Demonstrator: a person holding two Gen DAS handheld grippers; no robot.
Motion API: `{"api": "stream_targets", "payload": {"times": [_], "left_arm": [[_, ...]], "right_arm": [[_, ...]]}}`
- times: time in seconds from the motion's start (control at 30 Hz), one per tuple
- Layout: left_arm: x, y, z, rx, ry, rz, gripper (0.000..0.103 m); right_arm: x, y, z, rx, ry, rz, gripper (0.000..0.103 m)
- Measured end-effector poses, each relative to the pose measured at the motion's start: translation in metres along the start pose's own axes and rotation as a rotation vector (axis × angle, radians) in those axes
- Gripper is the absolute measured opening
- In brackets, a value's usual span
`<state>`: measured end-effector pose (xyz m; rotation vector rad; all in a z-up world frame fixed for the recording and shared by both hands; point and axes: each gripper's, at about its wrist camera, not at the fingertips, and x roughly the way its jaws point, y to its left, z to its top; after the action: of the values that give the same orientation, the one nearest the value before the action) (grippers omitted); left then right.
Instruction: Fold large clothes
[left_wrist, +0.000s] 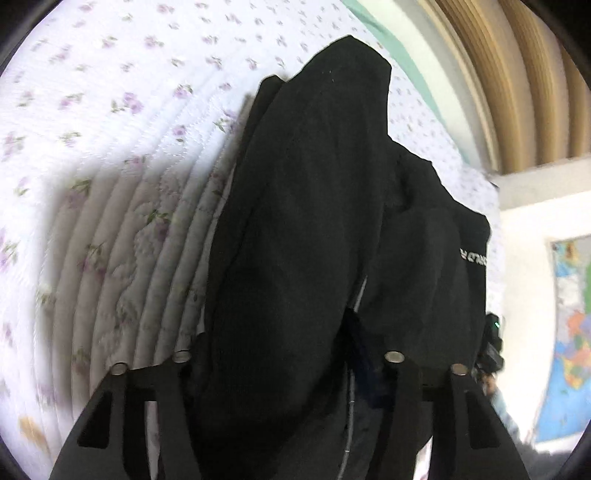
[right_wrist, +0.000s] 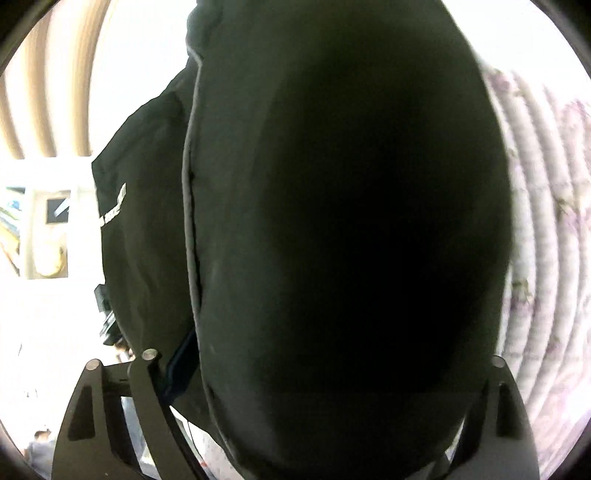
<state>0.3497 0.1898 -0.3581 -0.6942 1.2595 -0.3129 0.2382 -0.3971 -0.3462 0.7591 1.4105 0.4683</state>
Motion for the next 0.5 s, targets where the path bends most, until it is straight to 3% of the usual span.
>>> {"api": "stream_targets", "payload": {"times": [0.13,0.27,0.37,0.5], "left_arm": [[0.000,-0.025,-0.003,-0.001,-0.010,0.100,0.041],[-0.006,-0.061,-0.001,0.122,-0.015,0.172,0.036],[-0.015,-0.077,-0.002,0.141,-0.025,0.162,0.033],[-0.032,-0.095,-0.005,0.196,-0.046,0.126,0.032]], "right_arm": [[-0.003,0.018,-0.003,-0.011,-0.006,-0.069,0.070],[-0.002,0.051,-0.010,-0.117,-0.046,-0.218,0.053],[0.004,0.075,-0.015,-0.185,-0.078,-0.289,0.046],[-0.003,0.088,-0.022,-0.196,-0.104,-0.243,0.042]]}}
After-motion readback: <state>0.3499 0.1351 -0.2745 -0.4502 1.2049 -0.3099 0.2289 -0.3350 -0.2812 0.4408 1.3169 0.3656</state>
